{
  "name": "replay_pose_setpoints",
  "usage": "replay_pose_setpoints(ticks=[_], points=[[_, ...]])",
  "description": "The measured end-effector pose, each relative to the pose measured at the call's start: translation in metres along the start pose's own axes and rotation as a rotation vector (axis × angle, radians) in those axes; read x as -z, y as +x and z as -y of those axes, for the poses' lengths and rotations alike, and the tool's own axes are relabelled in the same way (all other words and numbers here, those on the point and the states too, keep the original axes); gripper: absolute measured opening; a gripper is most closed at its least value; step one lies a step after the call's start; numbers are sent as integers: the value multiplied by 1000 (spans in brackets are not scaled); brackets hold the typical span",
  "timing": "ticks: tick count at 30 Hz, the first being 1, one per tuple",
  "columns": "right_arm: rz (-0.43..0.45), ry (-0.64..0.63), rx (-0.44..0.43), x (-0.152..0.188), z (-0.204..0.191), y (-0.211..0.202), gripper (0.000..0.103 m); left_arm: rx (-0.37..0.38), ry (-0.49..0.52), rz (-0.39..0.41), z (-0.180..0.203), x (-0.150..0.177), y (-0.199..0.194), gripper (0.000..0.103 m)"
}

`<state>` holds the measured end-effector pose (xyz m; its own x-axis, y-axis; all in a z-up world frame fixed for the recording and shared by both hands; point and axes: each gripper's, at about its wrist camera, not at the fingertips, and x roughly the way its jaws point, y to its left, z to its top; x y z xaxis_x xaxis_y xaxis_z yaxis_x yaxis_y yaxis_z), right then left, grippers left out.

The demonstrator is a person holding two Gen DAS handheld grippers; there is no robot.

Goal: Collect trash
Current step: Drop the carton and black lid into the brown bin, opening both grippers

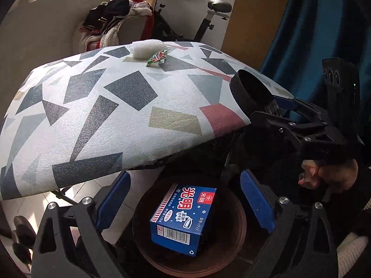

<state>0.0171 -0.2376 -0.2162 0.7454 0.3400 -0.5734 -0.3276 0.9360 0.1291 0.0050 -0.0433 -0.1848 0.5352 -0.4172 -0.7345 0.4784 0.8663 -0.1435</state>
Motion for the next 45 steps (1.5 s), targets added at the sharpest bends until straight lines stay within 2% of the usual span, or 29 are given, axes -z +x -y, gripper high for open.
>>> replay_pose_setpoints(ticks=[11,24,33,45], points=[[3,18,-43,-2,-16,-9,91,-111,-81,144,-30,-1,-48,96],[-126,-109,-68,26,-60,16,91,-261,-36,229,-50,31,-69,97],[-188,-151,-48,39,-68,28,91,-290,-79,230,-57,34,-66,97],[-237,-153,-24,45,-67,38,92,-287,-104,205,-62,33,-59,97]])
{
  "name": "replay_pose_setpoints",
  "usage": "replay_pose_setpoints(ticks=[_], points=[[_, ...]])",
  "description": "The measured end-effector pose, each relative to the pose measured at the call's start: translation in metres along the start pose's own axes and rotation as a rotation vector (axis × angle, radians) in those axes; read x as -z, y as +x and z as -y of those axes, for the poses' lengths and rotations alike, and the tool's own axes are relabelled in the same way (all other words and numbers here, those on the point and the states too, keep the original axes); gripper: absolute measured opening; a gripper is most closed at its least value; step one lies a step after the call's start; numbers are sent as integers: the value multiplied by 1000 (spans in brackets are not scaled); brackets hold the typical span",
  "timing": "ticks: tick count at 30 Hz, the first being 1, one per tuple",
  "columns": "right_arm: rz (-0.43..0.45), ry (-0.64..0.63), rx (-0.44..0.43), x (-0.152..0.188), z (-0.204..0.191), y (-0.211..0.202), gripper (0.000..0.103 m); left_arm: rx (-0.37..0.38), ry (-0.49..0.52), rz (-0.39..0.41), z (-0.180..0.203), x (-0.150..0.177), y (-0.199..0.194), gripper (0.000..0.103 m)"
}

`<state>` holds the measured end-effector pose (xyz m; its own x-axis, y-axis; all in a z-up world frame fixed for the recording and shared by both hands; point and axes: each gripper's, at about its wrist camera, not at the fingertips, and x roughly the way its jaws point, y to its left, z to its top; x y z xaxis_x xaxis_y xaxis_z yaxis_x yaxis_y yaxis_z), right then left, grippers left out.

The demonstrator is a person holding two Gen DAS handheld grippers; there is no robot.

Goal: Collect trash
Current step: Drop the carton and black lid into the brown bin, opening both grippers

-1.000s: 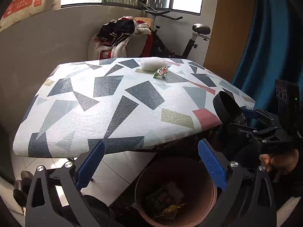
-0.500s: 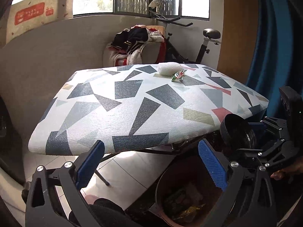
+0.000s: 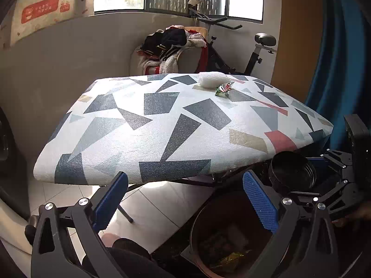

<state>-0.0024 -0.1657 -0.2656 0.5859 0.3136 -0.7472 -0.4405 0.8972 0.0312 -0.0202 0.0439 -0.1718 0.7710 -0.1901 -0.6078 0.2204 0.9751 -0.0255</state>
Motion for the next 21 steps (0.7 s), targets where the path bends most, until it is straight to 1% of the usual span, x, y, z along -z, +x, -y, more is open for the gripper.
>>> replay_pose_setpoints(ticks=[2,3,6,15,21], points=[[-8,9,5,1,2,2,92,1,-2,-6,0,0,1,97],[-6,15,6,2,3,1,95,1,-3,-10,1,1,2,97],[6,39,13,1,8,0,97,-2,-6,-21,0,1,5,97],[40,169,43,1,35,-3,97,-2,-18,-36,-2,1,11,97],[40,179,57,1,39,-1,97,-2,-18,-38,-2,1,12,97]])
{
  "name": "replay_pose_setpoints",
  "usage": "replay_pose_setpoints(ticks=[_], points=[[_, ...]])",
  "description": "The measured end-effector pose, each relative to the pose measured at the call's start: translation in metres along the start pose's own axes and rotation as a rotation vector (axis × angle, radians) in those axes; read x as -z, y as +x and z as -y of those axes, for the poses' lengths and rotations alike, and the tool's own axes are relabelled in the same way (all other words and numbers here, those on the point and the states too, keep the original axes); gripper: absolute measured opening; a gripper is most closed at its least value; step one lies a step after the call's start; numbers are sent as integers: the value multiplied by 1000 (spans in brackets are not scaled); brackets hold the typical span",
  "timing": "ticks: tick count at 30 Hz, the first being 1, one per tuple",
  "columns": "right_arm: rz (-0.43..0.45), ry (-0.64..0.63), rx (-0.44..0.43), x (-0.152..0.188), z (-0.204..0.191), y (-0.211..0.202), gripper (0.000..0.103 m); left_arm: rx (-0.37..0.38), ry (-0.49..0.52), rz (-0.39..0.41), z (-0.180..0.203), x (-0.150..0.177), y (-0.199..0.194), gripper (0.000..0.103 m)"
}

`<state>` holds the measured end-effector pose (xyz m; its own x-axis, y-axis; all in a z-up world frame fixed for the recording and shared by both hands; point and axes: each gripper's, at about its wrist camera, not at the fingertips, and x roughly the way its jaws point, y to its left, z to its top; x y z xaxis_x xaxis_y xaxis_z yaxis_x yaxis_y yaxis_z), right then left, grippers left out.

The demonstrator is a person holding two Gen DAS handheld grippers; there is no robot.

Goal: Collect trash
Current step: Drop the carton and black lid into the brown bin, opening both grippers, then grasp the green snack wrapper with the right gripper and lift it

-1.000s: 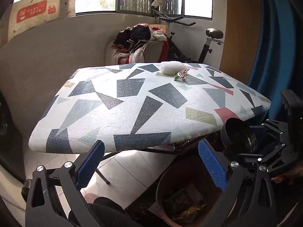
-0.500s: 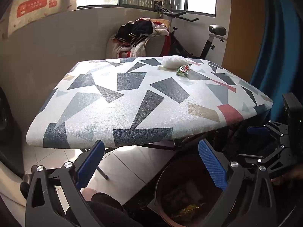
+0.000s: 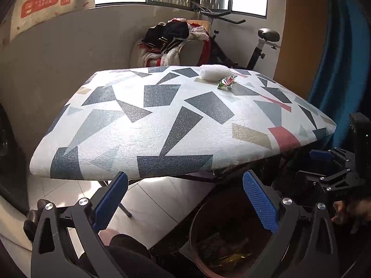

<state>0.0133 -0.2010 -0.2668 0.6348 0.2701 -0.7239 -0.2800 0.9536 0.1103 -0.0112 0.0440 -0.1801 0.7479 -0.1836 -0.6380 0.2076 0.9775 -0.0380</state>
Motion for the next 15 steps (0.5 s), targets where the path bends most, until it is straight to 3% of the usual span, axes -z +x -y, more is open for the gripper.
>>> replay_pose_setpoints(ticks=[15], points=[[4,-16,7,0,-3,1,97,7,9,-21,4,1,9,97]])
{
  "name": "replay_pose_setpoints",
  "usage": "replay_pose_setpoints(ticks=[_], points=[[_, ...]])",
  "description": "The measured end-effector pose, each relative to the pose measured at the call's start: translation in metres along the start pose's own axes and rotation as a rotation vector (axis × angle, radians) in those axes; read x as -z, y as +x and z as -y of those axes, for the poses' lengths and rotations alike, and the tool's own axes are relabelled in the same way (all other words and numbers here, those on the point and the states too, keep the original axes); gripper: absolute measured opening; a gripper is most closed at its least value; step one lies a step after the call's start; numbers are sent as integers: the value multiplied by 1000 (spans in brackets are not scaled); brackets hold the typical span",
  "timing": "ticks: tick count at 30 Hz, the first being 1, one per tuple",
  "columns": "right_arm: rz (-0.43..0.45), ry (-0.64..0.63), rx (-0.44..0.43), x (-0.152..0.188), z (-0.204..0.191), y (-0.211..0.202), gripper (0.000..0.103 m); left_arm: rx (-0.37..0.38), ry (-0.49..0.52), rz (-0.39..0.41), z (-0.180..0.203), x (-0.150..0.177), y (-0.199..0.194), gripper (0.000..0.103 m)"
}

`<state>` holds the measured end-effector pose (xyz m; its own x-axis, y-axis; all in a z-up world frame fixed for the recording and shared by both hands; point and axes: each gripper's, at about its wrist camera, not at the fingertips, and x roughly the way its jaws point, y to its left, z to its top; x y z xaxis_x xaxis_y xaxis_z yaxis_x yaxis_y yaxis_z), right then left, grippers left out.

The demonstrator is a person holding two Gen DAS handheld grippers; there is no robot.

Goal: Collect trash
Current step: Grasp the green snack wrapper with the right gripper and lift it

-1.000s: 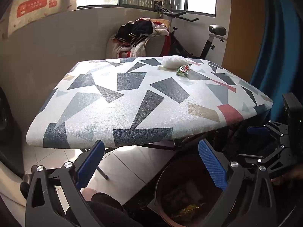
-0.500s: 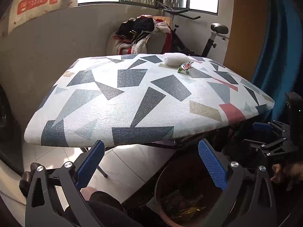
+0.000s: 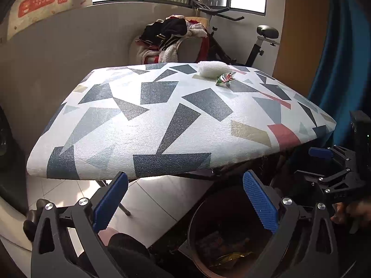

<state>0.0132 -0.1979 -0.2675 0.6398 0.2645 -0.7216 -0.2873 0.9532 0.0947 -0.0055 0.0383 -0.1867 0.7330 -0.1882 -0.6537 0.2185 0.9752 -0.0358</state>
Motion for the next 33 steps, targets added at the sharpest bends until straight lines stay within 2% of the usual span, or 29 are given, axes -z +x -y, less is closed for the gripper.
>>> replay_pose_setpoints(ticks=[1,4,7,10,13,15,18,21,23,25,29,31,33], points=[[3,1,2,-1,0,-1,97,4,4,-5,1,-1,1,97],[22,-3,-7,-9,4,-6,97,84,12,-7,0,-9,0,97],[47,-24,-5,-28,13,-9,97,76,65,27,2,-30,-1,97],[70,-20,4,-58,29,-6,97,68,62,65,-4,-60,3,97],[125,44,-43,-96,54,0,97,74,49,99,-15,-91,14,97],[183,90,-77,-120,71,5,97,66,65,122,-19,-110,23,97],[234,98,-60,-158,90,20,97,56,105,123,-22,-133,43,97],[202,25,-3,-193,97,53,97,70,96,102,-30,-153,67,97],[153,-8,86,-214,100,81,97,48,72,80,-36,-165,85,97],[90,2,98,-233,106,110,97,19,59,66,-40,-174,100,97],[55,36,107,-261,112,154,96,3,66,50,-43,-190,125,97],[15,80,104,-270,119,175,77,18,55,58,-46,-197,134,97],[-32,134,125,-276,127,195,74,42,34,52,-47,-204,143,97]])
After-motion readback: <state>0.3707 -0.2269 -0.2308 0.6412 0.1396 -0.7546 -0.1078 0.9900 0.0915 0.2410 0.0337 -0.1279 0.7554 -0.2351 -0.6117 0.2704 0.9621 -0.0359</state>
